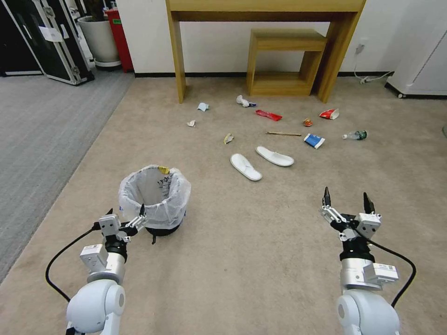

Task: Pick up the trash bin and place the garbage on the floor into it.

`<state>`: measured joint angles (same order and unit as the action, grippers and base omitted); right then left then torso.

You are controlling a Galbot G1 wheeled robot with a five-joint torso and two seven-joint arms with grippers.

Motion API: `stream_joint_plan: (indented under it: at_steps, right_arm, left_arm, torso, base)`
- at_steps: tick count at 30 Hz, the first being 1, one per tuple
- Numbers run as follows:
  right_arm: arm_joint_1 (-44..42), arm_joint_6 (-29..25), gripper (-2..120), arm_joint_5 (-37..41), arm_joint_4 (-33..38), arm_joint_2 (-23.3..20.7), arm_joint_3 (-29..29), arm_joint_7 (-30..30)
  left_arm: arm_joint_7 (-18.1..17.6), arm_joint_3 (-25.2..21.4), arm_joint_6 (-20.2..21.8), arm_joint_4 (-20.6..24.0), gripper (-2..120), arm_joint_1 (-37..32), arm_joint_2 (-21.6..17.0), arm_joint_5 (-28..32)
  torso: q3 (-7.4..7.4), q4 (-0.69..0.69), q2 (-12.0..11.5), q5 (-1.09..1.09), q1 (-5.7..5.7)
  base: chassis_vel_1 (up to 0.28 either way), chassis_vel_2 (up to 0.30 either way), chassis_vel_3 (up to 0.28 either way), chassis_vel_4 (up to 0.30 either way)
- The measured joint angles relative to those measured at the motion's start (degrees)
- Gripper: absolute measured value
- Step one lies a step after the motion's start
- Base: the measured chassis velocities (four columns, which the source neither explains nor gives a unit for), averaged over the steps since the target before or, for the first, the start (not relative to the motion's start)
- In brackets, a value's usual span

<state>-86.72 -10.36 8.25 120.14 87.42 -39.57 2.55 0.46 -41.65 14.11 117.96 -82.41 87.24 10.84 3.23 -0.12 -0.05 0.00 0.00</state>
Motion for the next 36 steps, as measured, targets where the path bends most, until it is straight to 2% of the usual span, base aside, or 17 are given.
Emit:
stream_joint_plan:
  at_steps: [36]
  right_arm:
    - [0.47,0.22,100,-0.53,0.21,0.44,0.20,0.10]
  left_arm:
    - [0.13,-0.04,-0.34,-0.39,100,-0.08,-0.39,0.03]
  torso:
    - [0.00,0.00,0.00,0.00,0.00]
  base:
    - [-0.094,0.098,0.096,-0.094]
